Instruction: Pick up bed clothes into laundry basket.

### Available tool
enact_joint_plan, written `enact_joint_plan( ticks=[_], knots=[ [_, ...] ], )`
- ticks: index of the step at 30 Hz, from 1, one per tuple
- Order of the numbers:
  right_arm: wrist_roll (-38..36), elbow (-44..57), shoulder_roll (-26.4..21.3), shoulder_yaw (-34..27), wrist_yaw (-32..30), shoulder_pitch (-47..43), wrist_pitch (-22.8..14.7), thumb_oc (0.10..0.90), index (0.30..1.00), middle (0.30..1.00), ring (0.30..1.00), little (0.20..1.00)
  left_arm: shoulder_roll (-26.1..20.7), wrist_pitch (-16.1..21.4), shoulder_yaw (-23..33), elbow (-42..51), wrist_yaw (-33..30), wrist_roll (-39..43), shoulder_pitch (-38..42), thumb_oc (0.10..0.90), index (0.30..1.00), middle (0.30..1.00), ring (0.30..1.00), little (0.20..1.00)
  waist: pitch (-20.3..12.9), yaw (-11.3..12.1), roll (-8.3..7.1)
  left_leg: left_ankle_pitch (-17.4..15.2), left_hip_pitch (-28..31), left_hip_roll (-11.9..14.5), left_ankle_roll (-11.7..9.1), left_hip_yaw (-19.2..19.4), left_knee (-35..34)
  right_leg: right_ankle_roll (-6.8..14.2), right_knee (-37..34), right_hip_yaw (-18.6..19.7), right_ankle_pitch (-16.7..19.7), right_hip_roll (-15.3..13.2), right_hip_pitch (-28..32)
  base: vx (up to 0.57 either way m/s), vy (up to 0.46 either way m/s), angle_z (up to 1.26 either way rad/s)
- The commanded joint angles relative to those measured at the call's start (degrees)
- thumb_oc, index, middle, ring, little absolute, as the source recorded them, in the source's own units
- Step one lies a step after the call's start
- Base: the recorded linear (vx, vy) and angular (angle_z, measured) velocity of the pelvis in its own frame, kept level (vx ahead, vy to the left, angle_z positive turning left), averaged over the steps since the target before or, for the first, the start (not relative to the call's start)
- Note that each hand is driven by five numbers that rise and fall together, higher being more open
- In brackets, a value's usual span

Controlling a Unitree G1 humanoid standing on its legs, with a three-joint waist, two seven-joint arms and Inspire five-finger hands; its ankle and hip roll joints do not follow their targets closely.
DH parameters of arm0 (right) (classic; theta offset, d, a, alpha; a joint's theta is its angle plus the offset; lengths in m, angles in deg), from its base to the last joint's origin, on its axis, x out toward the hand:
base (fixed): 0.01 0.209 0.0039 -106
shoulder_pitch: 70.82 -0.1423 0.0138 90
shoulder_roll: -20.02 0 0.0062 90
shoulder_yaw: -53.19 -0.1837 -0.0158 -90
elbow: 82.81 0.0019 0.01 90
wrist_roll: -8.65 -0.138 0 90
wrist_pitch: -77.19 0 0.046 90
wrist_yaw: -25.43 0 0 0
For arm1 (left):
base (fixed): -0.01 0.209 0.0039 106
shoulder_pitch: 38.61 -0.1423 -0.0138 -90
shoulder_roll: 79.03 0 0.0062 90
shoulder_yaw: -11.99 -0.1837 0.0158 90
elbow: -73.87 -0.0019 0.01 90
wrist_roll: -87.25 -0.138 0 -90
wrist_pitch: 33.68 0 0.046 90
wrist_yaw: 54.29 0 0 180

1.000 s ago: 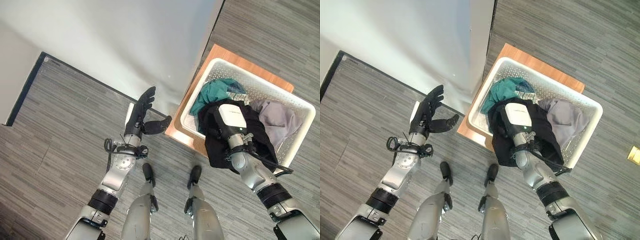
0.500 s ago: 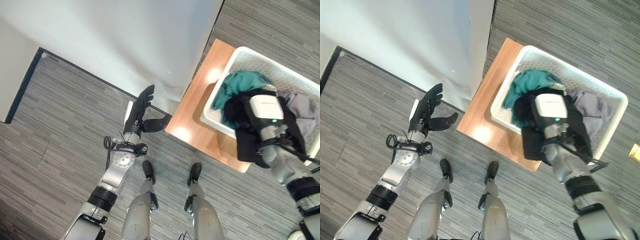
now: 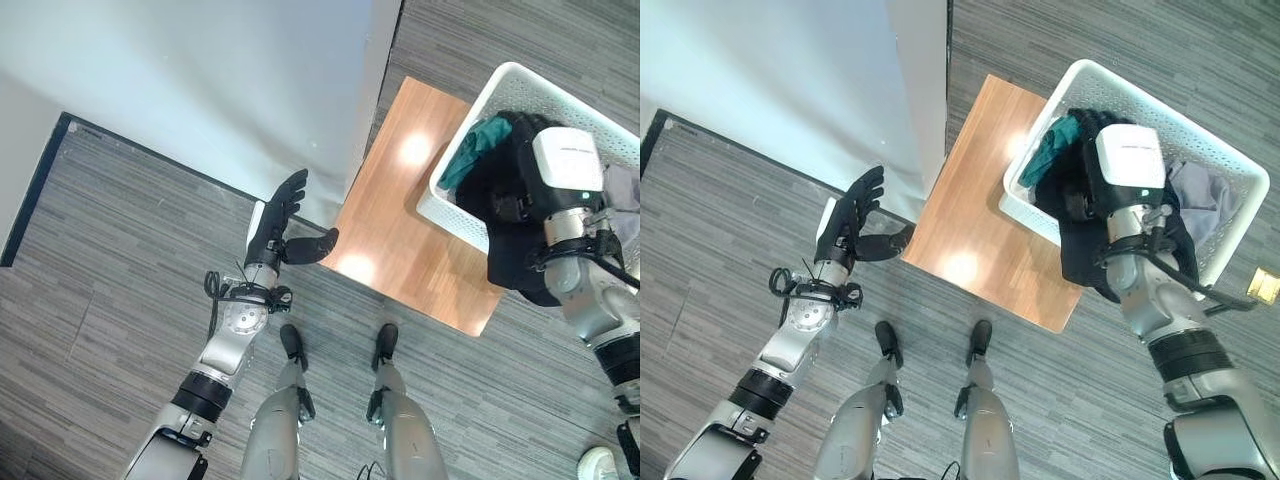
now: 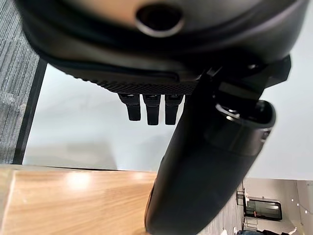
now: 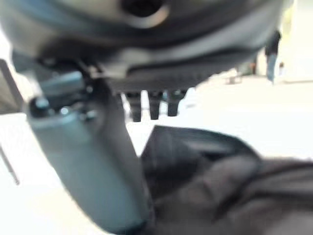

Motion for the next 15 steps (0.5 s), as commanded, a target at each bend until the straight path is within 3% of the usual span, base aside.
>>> enact_joint_plan(
  ticks=[1,9,13,14,15],
  knots=[
    [-0.3,3.7,-3.8,-5.4,-3.4,-6.9,-1.5,0.8,0.9,0.9,0.9,0.9,-0.4,6.8,-2.0,3.8,-0.2,-0.9,4.6,0.8,0.9,0.9,0.9,0.9,-0.6,1.0,0.92,0.6,-3.2,5.4,-6.6,2.5,0.0,6.8,0.3,-3.2,-11.9,-3.7,5.4,-0.01,-0.046,0.05],
    [-3.1,12.8,-3.7,-10.8,-5.8,-7.1,-3.3,0.8,0.9,0.9,0.9,0.9,-1.0,6.8,-0.4,5.5,-0.4,-1.2,3.2,0.8,0.9,0.9,0.9,0.9,-1.5,1.1,0.31,0.1,-2.0,5.9,-6.6,2.1,0.0,6.6,0.3,-3.3,-12.6,-3.4,7.3,0.0,-0.012,0.07],
    [-3.7,21.3,-1.1,-14.9,-7.1,-3.8,-5.3,0.8,0.9,0.9,0.9,0.9,-1.2,6.9,0.2,6.8,-1.2,-1.9,3.0,0.8,0.9,0.9,0.9,0.9,-3.6,0.5,0.03,-0.7,0.6,5.8,-6.2,2.2,0.0,6.4,0.3,-3.0,-13.2,-3.3,9.5,0.01,-0.003,0.06],
    [-4.0,25.0,1.2,-17.1,-6.2,0.1,-6.1,0.8,0.9,0.9,0.9,0.9,-1.4,6.9,0.6,7.9,-0.9,-2.1,2.6,0.8,0.9,0.9,0.9,0.9,-5.0,-0.2,0.09,-0.2,1.8,5.8,-5.3,3.2,0.0,6.0,0.3,-3.6,-12.8,-3.1,10.6,0.03,-0.01,0.08],
    [-3.9,25.4,1.4,-17.4,-6.0,0.6,-6.0,0.8,0.9,0.9,0.9,0.9,-1.5,6.8,0.4,7.9,-0.9,-2.0,2.5,0.8,0.9,0.9,0.9,0.9,-5.3,-0.1,-0.05,-1.3,2.3,5.7,-5.9,2.3,0.0,6.3,0.3,-2.9,-13.6,-3.2,11.1,0.04,-0.001,0.11]
  ],
)
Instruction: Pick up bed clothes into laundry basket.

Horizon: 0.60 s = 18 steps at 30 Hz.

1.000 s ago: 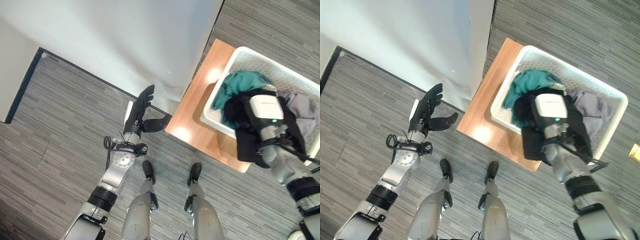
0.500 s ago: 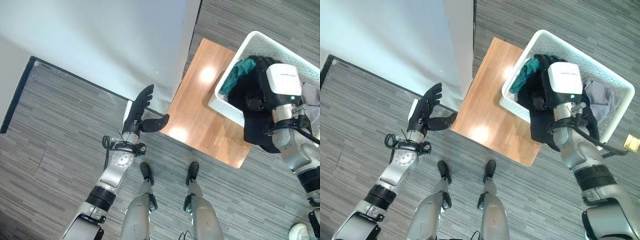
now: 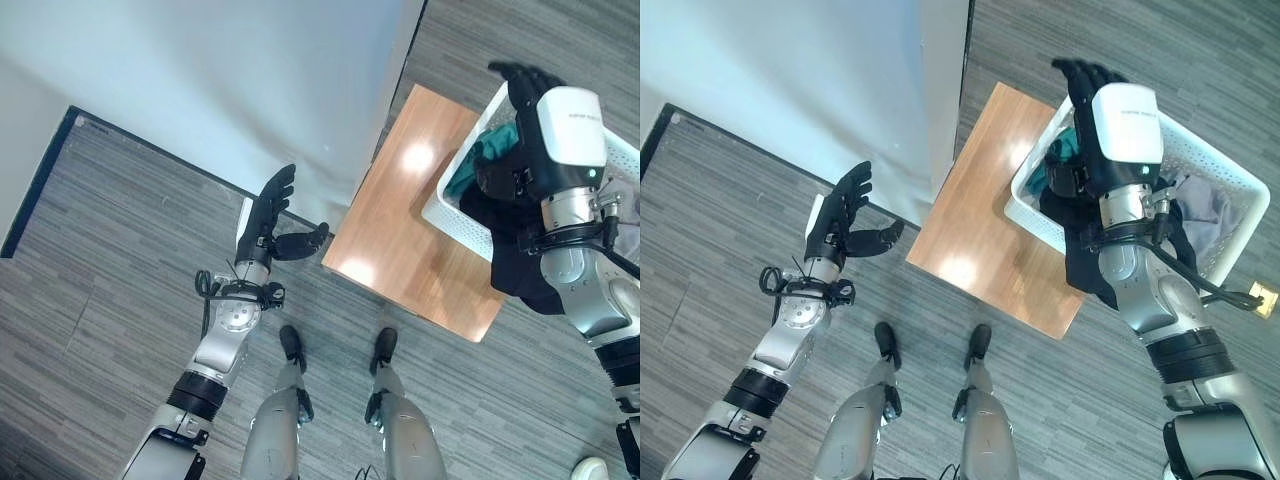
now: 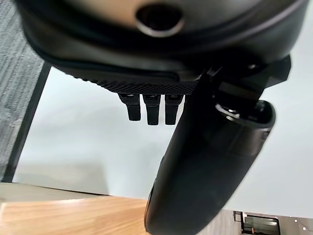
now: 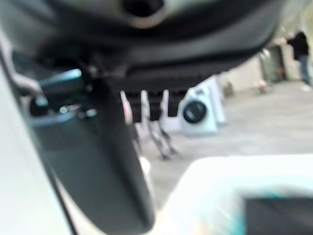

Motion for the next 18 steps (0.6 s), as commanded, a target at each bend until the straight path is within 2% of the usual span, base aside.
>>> enact_joint_plan(
  ticks=[1,2,4,5,7,11,18],
  knots=[
    [-1.1,8.4,1.5,-9.7,-3.9,1.7,-3.9,0.8,0.9,0.9,0.9,0.9,-0.9,6.9,-1.7,8.2,-0.4,-1.9,2.1,0.8,0.9,0.9,0.9,0.9,-6.0,-0.1,0.08,-1.7,0.2,5.3,-5.7,4.2,0.0,6.4,0.2,-0.9,-14.0,-3.3,7.9,0.06,-0.008,0.14],
    [-1.7,10.5,4.4,-12.2,-3.0,7.8,-5.0,0.8,0.9,0.9,0.9,0.9,-1.0,7.0,-1.4,10.1,0.5,-2.1,1.0,0.8,0.9,0.9,0.9,0.9,-7.5,-1.2,0.04,-1.3,1.7,5.1,-4.8,5.5,0.0,6.1,0.2,-1.7,-13.6,-3.3,9.1,-0.01,-0.005,0.13],
    [-2.0,11.5,6.1,-13.5,-2.3,11.5,-5.3,0.8,0.9,0.9,0.9,0.9,-1.1,6.9,-1.7,10.7,1.0,-2.2,0.1,0.8,0.9,0.9,0.9,0.9,-8.6,-1.4,-0.15,-1.6,2.7,4.9,-4.6,5.6,0.0,6.1,0.2,-1.7,-13.8,-3.3,10.1,0.04,-0.012,0.07],
    [-2.6,11.9,9.2,-14.6,-1.0,17.1,-6.1,0.8,0.9,0.9,0.9,0.9,-1.5,6.9,-1.2,12.0,1.6,-3.1,-1.3,0.8,0.9,0.9,0.9,0.9,-10.2,-2.3,-0.2,-2.1,4.6,4.5,-4.1,6.0,0.0,6.1,0.2,-1.5,-14.3,-3.3,11.9,0.07,-0.012,0.03],
    [-2.9,11.9,10.4,-15.2,-0.2,20.0,-6.3,0.8,0.9,0.9,0.9,0.9,-1.7,6.8,-1.1,12.7,1.9,-3.4,-1.9,0.8,0.9,0.9,0.9,0.9,-11.1,-2.7,-0.24,-2.4,5.6,4.3,-3.8,6.2,0.0,6.1,0.2,-1.5,-14.6,-3.3,12.7,0.06,-0.003,0.0],
    [-7.3,11.3,16.6,-17.2,3.6,30.7,-8.0,0.8,0.9,0.9,0.9,0.9,-3.5,6.8,0.2,15.5,3.2,-5.9,-6.3,0.8,0.9,0.9,0.9,0.9,-14.1,-4.6,0.13,-3.6,9.7,3.5,-2.9,7.4,0.0,6.0,0.2,-0.6,-15.3,-3.3,15.7,0.05,0.004,-0.09],
    [-15.2,13.0,21.6,-18.2,9.9,41.8,-11.2,0.8,0.9,0.9,0.9,0.9,-4.7,6.7,2.0,15.4,6.9,-6.1,-13.9,0.8,0.9,0.9,0.9,0.9,-17.9,-6.2,1.35,-4.1,14.0,3.7,-3.0,8.8,0.0,5.8,0.2,1.0,-16.1,-3.1,18.6,0.06,-0.023,-0.26]
  ],
)
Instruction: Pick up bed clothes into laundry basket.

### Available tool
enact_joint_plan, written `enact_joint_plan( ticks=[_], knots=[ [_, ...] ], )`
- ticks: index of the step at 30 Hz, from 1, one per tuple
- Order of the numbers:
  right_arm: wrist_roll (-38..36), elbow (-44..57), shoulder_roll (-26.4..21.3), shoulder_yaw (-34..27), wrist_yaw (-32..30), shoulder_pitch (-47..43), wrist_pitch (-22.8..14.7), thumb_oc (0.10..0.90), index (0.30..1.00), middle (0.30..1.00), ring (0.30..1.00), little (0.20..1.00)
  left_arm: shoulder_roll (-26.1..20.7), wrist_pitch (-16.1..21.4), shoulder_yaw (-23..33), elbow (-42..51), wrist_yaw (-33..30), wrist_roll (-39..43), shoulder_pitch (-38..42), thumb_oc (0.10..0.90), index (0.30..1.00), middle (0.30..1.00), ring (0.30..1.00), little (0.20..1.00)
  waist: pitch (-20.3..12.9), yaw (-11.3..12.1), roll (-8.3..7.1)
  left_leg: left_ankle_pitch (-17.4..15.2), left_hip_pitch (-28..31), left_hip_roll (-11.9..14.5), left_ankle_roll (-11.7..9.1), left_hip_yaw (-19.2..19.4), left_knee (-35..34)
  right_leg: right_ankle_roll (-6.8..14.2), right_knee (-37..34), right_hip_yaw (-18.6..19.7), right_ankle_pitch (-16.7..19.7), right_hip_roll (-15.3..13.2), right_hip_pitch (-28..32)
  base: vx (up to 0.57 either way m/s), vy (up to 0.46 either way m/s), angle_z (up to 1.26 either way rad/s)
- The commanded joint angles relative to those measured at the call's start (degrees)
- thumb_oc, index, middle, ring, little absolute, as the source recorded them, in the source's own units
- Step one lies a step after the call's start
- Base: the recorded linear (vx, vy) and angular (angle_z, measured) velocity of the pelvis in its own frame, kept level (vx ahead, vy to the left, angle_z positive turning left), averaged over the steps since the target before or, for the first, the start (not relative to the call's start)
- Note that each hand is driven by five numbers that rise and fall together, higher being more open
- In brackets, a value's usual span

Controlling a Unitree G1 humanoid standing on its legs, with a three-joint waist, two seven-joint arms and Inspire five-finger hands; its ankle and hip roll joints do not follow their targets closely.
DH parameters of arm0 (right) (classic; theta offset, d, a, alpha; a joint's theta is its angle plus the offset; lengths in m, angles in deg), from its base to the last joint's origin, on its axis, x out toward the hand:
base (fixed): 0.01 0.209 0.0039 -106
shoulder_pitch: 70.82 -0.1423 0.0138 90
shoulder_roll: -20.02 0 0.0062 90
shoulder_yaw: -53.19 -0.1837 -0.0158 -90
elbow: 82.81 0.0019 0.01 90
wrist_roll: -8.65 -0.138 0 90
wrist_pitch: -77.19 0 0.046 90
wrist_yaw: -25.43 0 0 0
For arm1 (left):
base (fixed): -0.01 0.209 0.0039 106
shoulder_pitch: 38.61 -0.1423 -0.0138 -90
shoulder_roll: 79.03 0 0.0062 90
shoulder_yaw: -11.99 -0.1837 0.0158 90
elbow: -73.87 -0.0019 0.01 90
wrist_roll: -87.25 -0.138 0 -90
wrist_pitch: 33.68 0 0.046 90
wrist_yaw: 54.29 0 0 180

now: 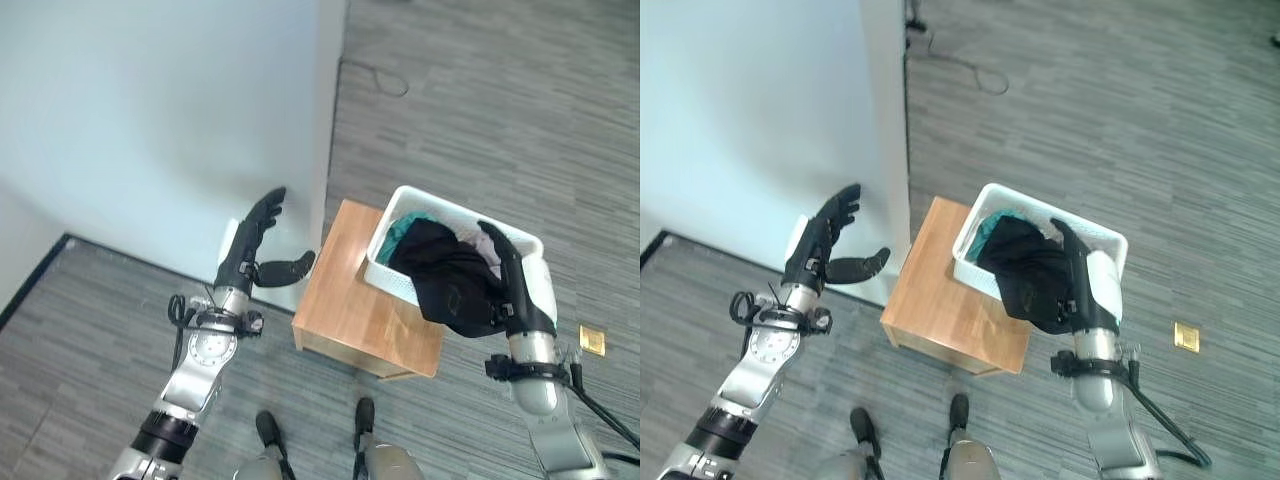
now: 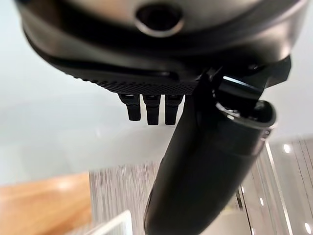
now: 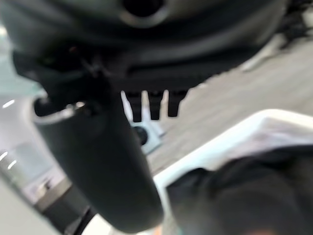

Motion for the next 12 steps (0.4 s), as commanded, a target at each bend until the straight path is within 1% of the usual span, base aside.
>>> enact_joint_plan(
  ticks=[1,7,10,12],
  knots=[
    [-5.2,6.1,-2.4,-5.7,2.0,-0.2,-7.2,0.8,0.9,0.9,0.9,0.9,0.8,6.7,0.2,3.6,2.0,-2.1,1.0,0.8,0.9,0.9,0.9,0.9,-5.6,0.6,5.07,-1.5,0.5,3.9,-1.8,5.1,0.4,3.8,0.7,-2.6,-12.3,-2.6,7.0,0.06,-0.033,-0.15],
    [-6.7,5.3,-2.6,-6.0,4.2,3.5,-7.6,0.8,0.9,0.9,0.9,0.9,0.8,6.5,1.1,3.4,4.6,-1.4,-4.3,0.8,0.9,0.9,0.9,0.9,-7.3,-0.2,5.61,-1.4,2.5,4.5,-2.1,5.4,0.4,3.2,0.7,-1.6,-12.9,-1.7,8.4,0.03,-0.038,-0.02],
    [-7.1,4.8,-3.2,-6.1,4.5,3.3,-7.6,0.8,0.9,0.9,0.9,0.9,0.8,6.5,1.5,3.4,5.1,-1.0,-5.7,0.8,0.9,0.9,0.9,0.9,-7.6,-0.1,5.72,-1.3,2.8,4.8,-2.1,5.5,0.4,3.1,0.7,-1.1,-12.9,-1.4,8.5,0.0,-0.02,-0.03],
    [-6.1,4.2,-4.1,-6.1,4.5,3.1,-7.3,0.8,0.9,0.9,0.9,0.9,0.8,6.6,1.4,2.9,5.9,-0.5,-7.0,0.8,0.9,0.9,0.9,0.9,-7.8,0.3,5.65,-1.2,3.2,5.0,-2.3,5.3,0.4,2.7,0.7,-0.5,-13.1,-1.0,8.9,0.0,-0.073,-0.1]
  ],
)
